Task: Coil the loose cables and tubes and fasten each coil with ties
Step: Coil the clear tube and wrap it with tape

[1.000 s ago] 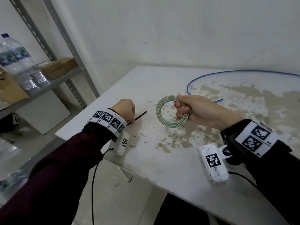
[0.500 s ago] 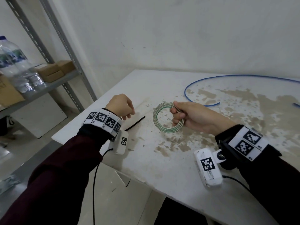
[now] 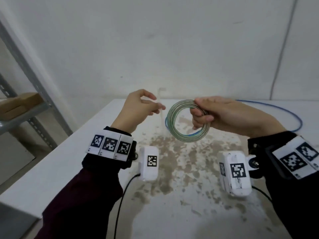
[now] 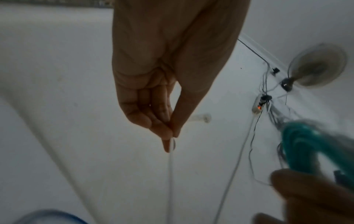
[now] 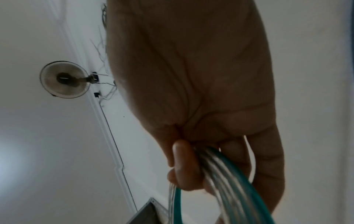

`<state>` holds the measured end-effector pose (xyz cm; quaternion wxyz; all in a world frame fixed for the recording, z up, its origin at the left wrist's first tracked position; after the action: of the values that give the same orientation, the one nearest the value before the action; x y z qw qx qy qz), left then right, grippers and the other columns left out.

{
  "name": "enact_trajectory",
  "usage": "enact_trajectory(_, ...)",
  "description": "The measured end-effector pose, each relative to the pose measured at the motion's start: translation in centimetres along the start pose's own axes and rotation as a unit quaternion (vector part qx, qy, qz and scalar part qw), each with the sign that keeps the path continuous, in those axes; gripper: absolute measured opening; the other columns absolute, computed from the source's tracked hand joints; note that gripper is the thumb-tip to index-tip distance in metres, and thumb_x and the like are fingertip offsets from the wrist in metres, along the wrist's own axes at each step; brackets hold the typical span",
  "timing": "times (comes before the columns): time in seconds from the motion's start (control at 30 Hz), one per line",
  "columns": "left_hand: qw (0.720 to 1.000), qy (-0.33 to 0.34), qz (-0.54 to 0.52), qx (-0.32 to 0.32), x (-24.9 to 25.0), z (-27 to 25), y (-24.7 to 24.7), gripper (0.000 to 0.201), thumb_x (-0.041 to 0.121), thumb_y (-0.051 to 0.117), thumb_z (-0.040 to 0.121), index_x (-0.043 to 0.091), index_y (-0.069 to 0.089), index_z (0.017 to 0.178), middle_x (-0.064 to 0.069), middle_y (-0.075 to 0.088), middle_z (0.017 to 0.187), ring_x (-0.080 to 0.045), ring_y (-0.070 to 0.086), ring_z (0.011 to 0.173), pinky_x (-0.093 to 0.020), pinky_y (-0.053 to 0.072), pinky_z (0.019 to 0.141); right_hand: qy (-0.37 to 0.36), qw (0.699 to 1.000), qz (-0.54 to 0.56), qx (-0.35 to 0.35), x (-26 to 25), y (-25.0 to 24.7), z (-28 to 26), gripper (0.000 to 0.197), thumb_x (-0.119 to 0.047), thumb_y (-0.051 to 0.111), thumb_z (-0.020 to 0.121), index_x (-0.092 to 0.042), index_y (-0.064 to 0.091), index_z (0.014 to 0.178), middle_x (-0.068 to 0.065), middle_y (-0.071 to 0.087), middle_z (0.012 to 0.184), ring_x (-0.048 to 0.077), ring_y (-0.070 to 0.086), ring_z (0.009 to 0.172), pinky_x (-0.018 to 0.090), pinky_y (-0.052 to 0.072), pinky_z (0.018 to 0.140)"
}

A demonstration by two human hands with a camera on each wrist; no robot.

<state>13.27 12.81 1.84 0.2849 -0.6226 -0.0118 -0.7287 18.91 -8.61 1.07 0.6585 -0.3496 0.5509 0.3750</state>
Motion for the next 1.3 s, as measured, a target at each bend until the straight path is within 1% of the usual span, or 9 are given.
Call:
enact_trajectory(0.1,0.991,0.012,-0.119,-0.053,2.4,0.4,4.3,0.023,-0.002,0.064,0.085,0.005,0.058,0.106,-0.005,0.073,0.072,-0.014,0.064,0.063,-0.025,0.055,0.071,0.003,0.996,-0.08,0.025,-0.6,-2.6,-1.5,0.035,-0.033,0.035,0.101,-0.015,0.05,0.075,-0.004,0.031,0.06,0.012,0.038,0.062,0.029,0.043,0.083)
enact_trajectory(0.2,0.982,0.023,-0.16,-0.098,4.2,0.6,7.5,0.012,0.002,0.059,0.09,0.009,0.063,0.099,-0.012,0.073,0.083,-0.017,0.063,0.065,-0.022,0.054,0.066,0.022,0.987,-0.155,0.04,-1.0,-4.7,-3.0,0.037,-0.036,0.034,0.102,-0.016,0.05,0.075,-0.004,0.033,0.061,0.015,0.037,0.067,0.021,0.041,0.076)
enact_trajectory(0.33,0.972,0.012,-0.202,-0.12,5.9,1.0,10.7,0.013,0.01,0.054,0.094,0.008,0.065,0.088,-0.011,0.071,0.075,-0.018,0.063,0.063,-0.021,0.051,0.061,0.028,0.972,-0.22,0.081,-1.6,-6.7,-4.6,0.036,-0.038,0.034,0.099,-0.013,0.05,0.077,-0.003,0.034,0.062,0.019,0.034,0.068,0.032,0.035,0.078)
enact_trajectory(0.47,0.972,0.028,-0.194,-0.127,6.9,1.0,12.9,0.012,0.005,0.056,0.091,0.005,0.066,0.085,-0.006,0.068,0.081,-0.015,0.059,0.056,-0.022,0.051,0.059,0.01,0.964,-0.231,0.128,-2.3,-7.8,-5.7,0.037,-0.031,0.032,0.103,-0.01,0.05,0.078,0.0,0.035,0.064,0.013,0.037,0.065,0.024,0.038,0.073)
enact_trajectory(0.67,0.97,0.044,-0.196,-0.14,7.6,0.8,14.9,0.011,0.007,0.054,0.093,-0.002,0.059,0.094,-0.005,0.061,0.054,-0.017,0.056,0.044,-0.027,0.052,0.052,-0.012,0.945,-0.278,0.175,-2.6,-8.5,-6.1,0.037,-0.025,0.031,0.104,-0.012,0.047,0.073,-0.002,0.036,0.06,0.014,0.036,0.063,0.026,0.034,0.066)
enact_trajectory(0.77,0.97,0.055,-0.189,-0.14,7.2,0.6,14.9,0.011,0.011,0.057,0.093,0.0,0.057,0.09,-0.014,0.061,0.061,-0.019,0.055,0.044,-0.025,0.049,0.05,-0.005,0.941,-0.285,0.181,-2.4,-8.8,-6.2,0.037,-0.025,0.031,0.104,-0.012,0.047,0.073,-0.005,0.037,0.059,0.011,0.036,0.06,0.022,0.034,0.063)
enact_trajectory(0.93,0.971,0.068,-0.155,-0.166,6.1,0.8,15.0,0.019,0.011,0.056,0.094,-0.006,0.056,0.088,-0.017,0.065,0.066,-0.019,0.055,0.045,-0.026,0.05,0.052,0.018,0.935,-0.307,0.178,-1.8,-9.0,-5.8,0.038,-0.025,0.032,0.104,-0.014,0.05,0.072,-0.009,0.04,0.055,0.014,0.039,0.063,0.035,0.035,0.071)
enact_trajectory(1.1,0.962,0.079,-0.165,-0.205,5.7,1.1,14.5,0.03,0.012,0.053,0.095,-0.018,0.054,0.096,-0.02,0.066,0.071,-0.024,0.06,0.053,-0.034,0.056,0.061,0.018,0.939,-0.298,0.17,-2.0,-8.4,-5.6,0.037,-0.024,0.032,0.103,-0.009,0.05,0.074,-0.005,0.041,0.057,0.013,0.038,0.062,0.027,0.034,0.065)
enact_trajectory(1.3,0.953,0.071,-0.173,-0.238,5.9,0.7,15.2,0.016,0.012,0.048,0.098,0.003,0.052,0.086,-0.003,0.057,0.052,-0.018,0.032,0.044,-0.023,0.037,0.046,0.036,0.939,-0.29,0.182,-2.1,-8.6,-5.9,0.039,-0.026,0.032,0.103,-0.001,0.052,0.079,0.004,0.042,0.062,0.011,0.039,0.062,0.019,0.035,0.061)
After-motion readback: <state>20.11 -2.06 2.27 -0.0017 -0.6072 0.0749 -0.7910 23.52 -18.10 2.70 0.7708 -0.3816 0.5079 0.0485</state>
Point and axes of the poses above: each hand's wrist, its own z-axis towards the middle knuckle, its own y-axis out of the palm, x = y × z, the point moved 1 cm from there along z, towards the middle knuckle
